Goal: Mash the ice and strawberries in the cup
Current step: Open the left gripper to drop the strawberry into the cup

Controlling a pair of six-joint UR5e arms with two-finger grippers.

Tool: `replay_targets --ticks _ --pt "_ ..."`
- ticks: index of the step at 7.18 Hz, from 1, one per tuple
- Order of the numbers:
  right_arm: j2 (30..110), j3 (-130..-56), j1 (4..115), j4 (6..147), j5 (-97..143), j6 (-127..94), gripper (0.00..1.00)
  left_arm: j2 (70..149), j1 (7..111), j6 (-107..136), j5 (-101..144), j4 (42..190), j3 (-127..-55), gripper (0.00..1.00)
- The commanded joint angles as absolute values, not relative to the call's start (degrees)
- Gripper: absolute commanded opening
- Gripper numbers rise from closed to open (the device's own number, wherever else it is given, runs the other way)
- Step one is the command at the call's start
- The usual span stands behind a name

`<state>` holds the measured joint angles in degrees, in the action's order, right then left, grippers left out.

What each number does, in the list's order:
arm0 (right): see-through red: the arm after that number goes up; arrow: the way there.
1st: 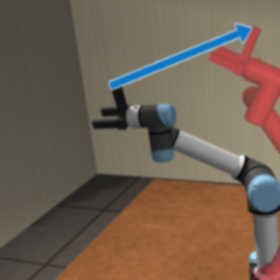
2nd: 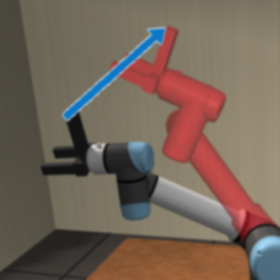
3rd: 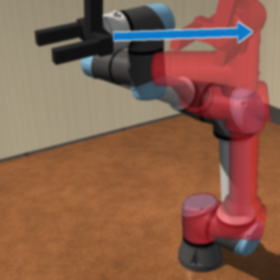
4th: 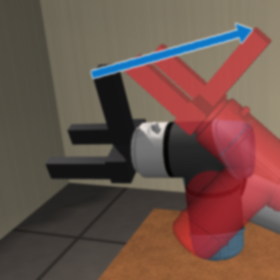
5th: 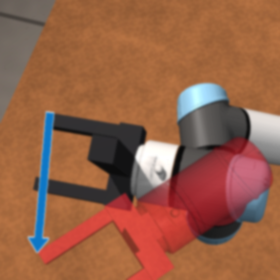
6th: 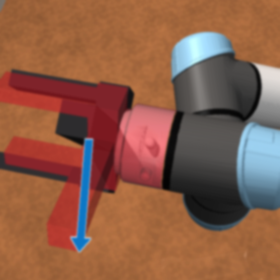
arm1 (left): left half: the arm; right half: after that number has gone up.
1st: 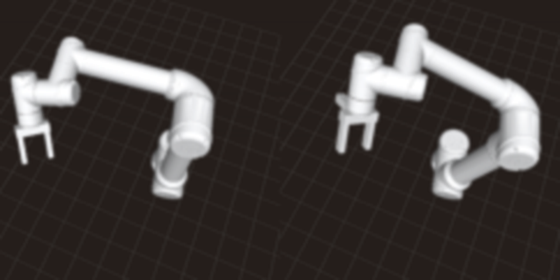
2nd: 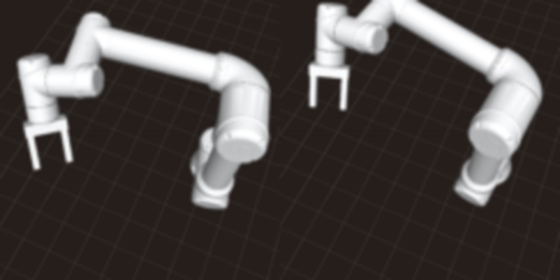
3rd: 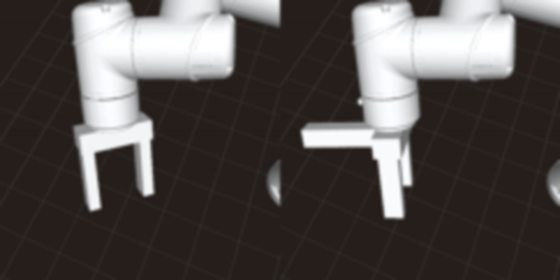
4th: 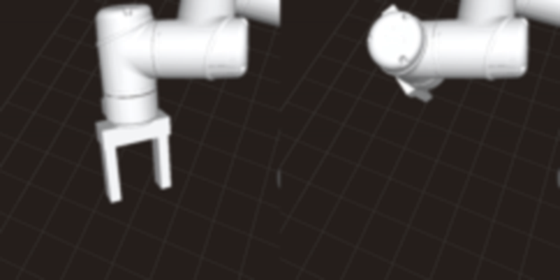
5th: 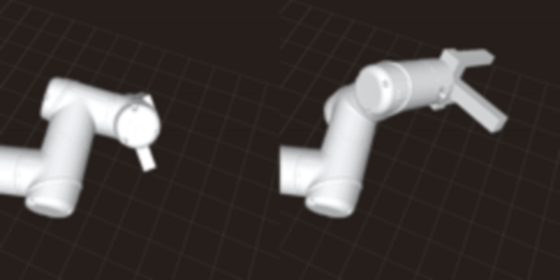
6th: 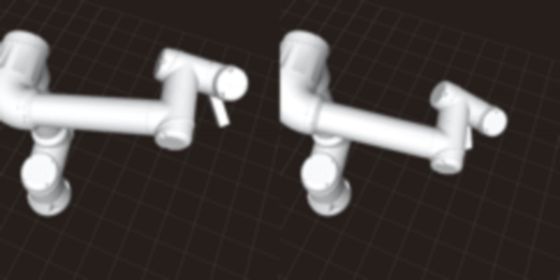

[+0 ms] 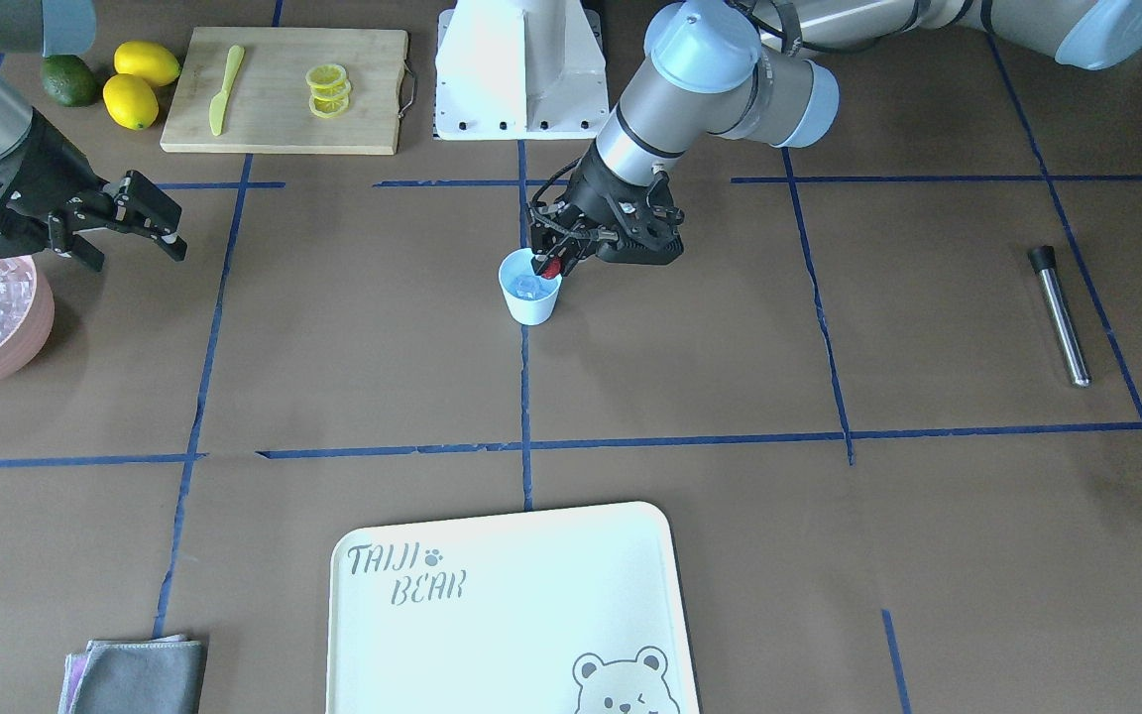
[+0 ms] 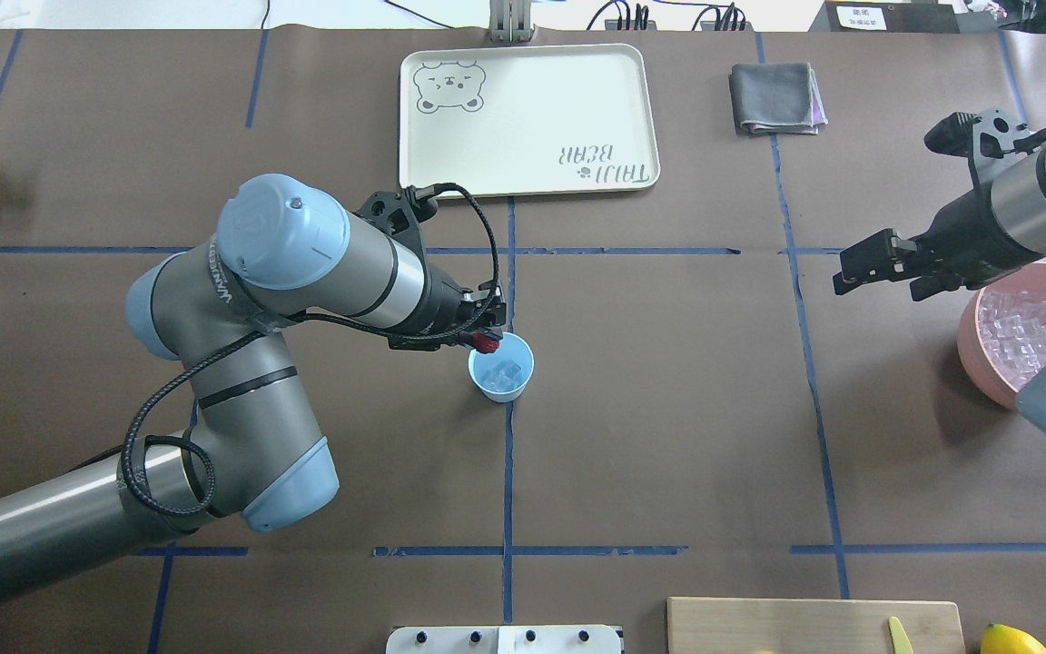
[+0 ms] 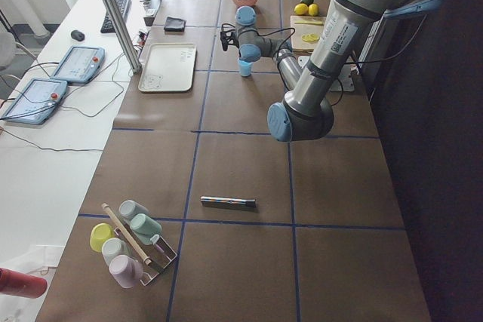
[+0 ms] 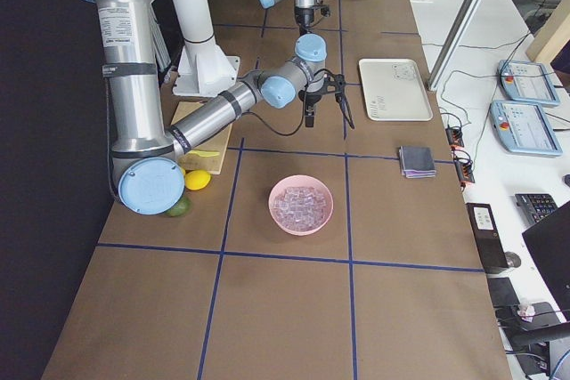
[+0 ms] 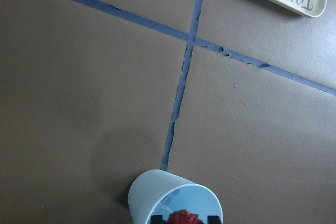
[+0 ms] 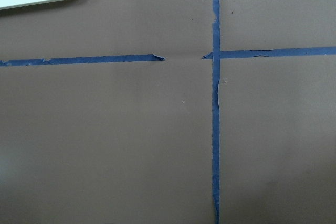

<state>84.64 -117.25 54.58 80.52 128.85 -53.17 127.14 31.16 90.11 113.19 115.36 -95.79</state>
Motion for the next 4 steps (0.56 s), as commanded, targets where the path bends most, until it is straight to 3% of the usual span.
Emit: replay_targets --ticks 1,2,3,4 --pt "84.6 -117.3 54.6 80.5 128.8 -53.2 0.99 127.9 30.4 90.1 113.0 115.5 -95.0 0.18" --pt "84.6 -117.6 54.7 80.6 128.8 -53.2 0.99 127.8 30.4 90.1 112.9 115.5 -95.0 0.63" --pt "84.8 -117.9 54.7 80.6 128.9 -53.2 0.99 127.7 30.4 89.9 112.9 115.5 -95.1 0.94" --pt "84.9 -118.0 54.7 80.6 128.9 -53.2 0.99 127.6 30.5 89.9 112.9 115.4 -95.6 1.00"
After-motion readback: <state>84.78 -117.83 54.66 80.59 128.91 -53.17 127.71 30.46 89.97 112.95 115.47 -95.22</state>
